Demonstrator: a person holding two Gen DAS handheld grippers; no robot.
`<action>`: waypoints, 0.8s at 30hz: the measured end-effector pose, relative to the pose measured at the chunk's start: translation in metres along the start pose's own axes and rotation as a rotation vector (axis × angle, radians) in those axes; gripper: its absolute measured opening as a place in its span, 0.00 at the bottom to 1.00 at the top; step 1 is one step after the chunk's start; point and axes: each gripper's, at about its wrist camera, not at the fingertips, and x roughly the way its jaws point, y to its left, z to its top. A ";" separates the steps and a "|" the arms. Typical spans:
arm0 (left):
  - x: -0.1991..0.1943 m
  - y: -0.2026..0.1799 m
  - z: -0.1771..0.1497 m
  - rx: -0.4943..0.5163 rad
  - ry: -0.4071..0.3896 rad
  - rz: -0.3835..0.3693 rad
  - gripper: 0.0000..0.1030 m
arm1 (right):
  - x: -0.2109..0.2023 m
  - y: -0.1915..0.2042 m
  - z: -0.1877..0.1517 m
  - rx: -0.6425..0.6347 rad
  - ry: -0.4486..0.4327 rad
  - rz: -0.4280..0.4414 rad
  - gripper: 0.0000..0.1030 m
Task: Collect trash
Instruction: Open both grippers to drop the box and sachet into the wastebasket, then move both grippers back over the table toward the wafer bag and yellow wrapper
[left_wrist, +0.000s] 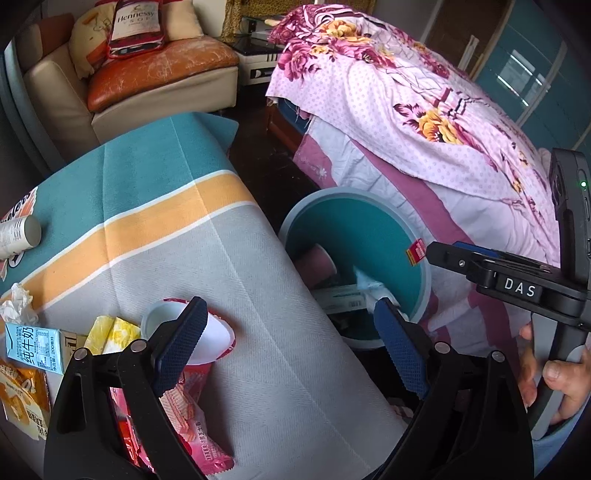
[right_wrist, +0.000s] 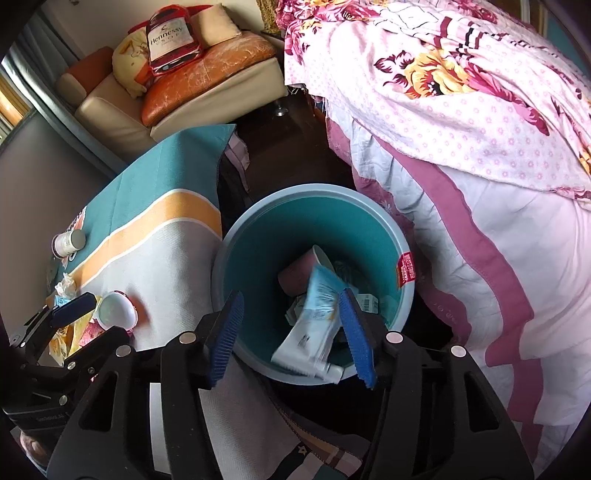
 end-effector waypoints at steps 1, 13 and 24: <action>-0.001 0.002 -0.001 -0.005 -0.001 0.000 0.89 | -0.002 0.002 0.000 0.000 -0.003 -0.001 0.59; -0.031 0.040 -0.024 -0.071 -0.031 0.003 0.89 | -0.009 0.045 -0.016 -0.069 0.033 -0.012 0.70; -0.066 0.112 -0.063 -0.191 -0.063 0.063 0.89 | -0.001 0.125 -0.040 -0.204 0.091 0.022 0.71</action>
